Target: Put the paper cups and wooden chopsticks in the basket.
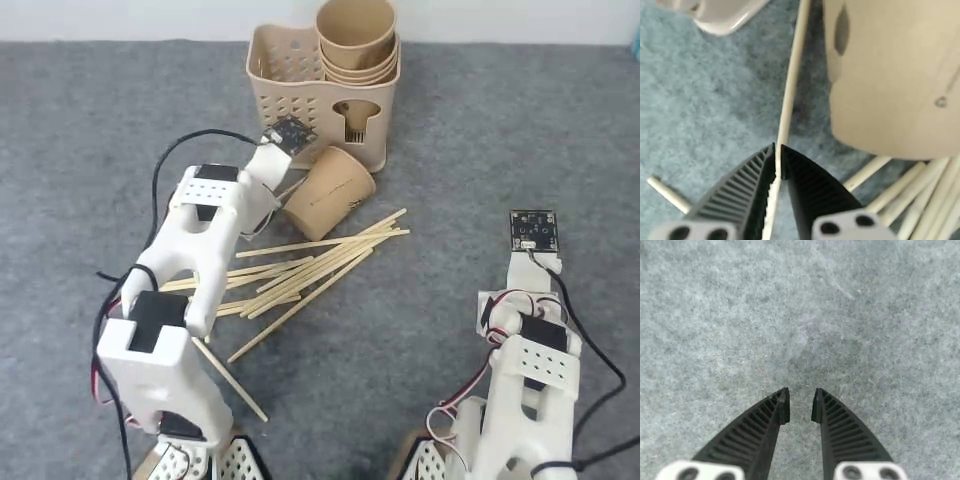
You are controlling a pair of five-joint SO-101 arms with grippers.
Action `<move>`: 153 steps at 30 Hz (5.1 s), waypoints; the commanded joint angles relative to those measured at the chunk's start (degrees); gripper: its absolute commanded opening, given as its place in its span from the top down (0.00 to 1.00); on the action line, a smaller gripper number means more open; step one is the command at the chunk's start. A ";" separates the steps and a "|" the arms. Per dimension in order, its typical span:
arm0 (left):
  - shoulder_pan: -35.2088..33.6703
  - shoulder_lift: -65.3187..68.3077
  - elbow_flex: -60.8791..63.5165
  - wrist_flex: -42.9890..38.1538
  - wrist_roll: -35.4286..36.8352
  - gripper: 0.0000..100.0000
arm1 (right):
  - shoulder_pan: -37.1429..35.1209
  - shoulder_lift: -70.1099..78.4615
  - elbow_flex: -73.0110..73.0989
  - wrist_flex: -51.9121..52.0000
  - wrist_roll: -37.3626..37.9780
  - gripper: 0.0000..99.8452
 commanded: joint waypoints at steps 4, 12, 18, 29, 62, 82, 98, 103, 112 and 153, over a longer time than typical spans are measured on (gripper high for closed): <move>0.79 -0.35 -3.03 0.09 -0.53 0.92 | -0.22 -1.19 0.35 -0.92 1.14 0.90; 0.62 -0.09 -3.30 0.18 -0.62 0.78 | -0.22 -1.19 0.44 -0.92 1.14 0.90; -0.35 -0.09 -3.47 -2.73 -0.62 0.78 | -0.22 -1.19 0.44 -0.92 1.14 0.90; -0.97 6.24 -9.63 -1.32 -0.35 0.78 | -0.31 -1.19 0.44 -0.92 1.14 0.90; -0.44 11.08 -33.71 35.08 -0.35 0.99 | -0.31 -1.36 0.44 -0.92 1.14 0.90; -0.35 -20.04 -29.41 46.33 -0.53 0.99 | -0.31 -1.36 0.44 -1.01 1.14 0.90; -0.35 -43.25 -17.80 14.59 26.02 0.99 | -0.31 -1.27 0.62 -1.01 1.14 0.90; 1.67 -40.44 -15.69 -0.70 35.34 0.99 | -0.31 -1.27 0.62 -1.01 1.14 0.90; 3.60 -28.48 -15.78 -26.99 46.42 0.99 | -0.31 -1.27 0.70 -1.01 1.14 0.90; -2.55 -28.66 -36.00 20.48 44.31 0.62 | -0.40 -1.36 0.79 -1.80 1.23 0.90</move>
